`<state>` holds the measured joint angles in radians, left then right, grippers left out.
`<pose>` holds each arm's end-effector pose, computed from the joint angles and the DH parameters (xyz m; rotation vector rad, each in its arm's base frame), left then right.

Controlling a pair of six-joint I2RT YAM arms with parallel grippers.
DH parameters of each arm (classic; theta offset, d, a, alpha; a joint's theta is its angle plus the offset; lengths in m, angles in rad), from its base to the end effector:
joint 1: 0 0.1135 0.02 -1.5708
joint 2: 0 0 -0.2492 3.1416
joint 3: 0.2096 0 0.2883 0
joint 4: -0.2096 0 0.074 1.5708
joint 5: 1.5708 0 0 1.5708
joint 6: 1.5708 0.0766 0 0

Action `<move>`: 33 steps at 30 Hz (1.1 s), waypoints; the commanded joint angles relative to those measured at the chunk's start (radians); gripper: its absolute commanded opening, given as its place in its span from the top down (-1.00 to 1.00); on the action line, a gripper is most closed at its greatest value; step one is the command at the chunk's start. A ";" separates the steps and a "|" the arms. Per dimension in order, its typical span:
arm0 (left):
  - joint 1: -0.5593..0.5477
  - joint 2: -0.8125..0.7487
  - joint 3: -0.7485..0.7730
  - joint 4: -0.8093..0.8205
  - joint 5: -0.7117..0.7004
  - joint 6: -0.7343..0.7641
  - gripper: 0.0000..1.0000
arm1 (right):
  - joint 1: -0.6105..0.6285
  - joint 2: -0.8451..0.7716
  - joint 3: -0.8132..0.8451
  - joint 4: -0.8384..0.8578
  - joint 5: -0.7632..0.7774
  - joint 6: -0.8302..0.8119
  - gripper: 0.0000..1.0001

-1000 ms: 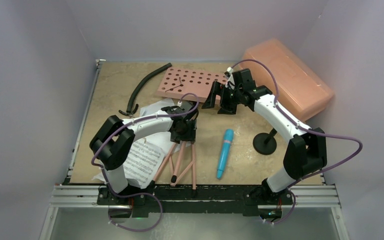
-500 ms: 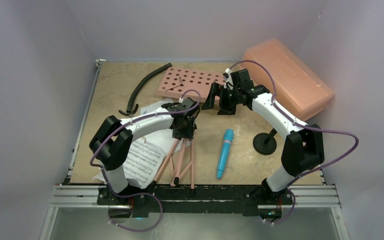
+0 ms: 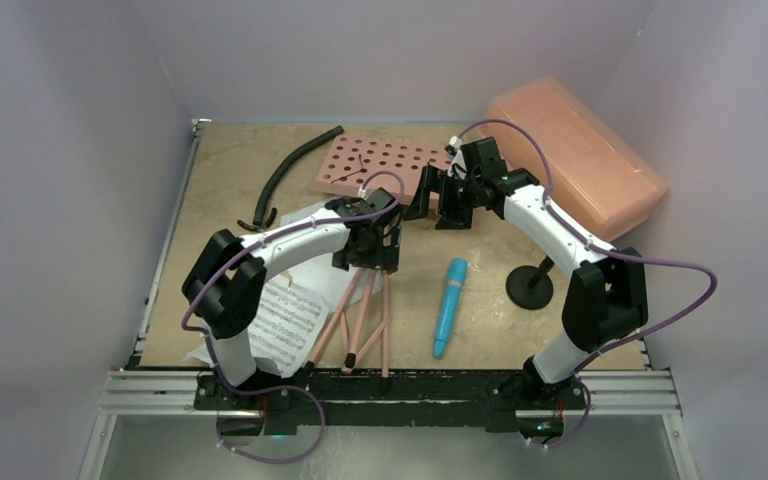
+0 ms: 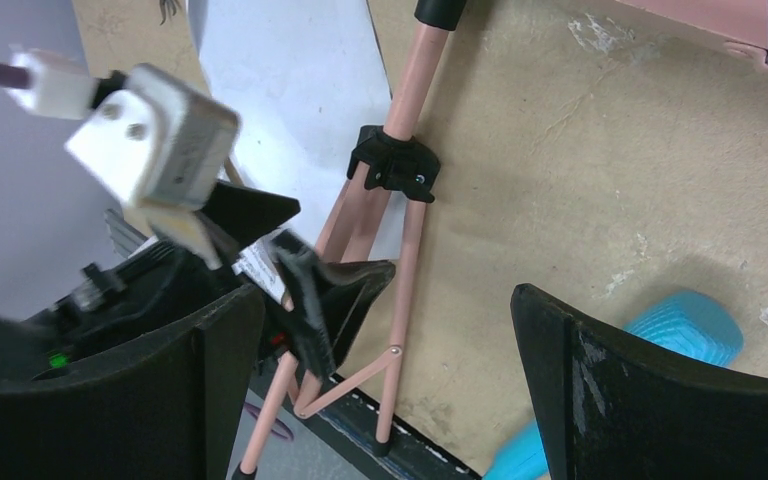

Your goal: Set up the instrument practice props

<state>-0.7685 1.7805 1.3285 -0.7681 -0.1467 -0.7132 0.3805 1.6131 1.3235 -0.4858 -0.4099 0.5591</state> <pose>0.2977 -0.2722 0.1474 0.0407 2.7793 -0.1816 0.3795 0.1847 0.2385 0.0054 2.4630 0.9214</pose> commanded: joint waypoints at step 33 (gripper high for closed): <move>-0.048 0.037 -0.012 0.111 0.059 0.001 -0.99 | 0.003 0.032 0.080 -0.059 0.025 -0.034 -0.93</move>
<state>-0.8124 1.8927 1.3319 -0.7147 -0.1261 -0.6903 0.3794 1.6394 1.3544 -0.5262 -0.3908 0.5476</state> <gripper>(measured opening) 0.993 0.963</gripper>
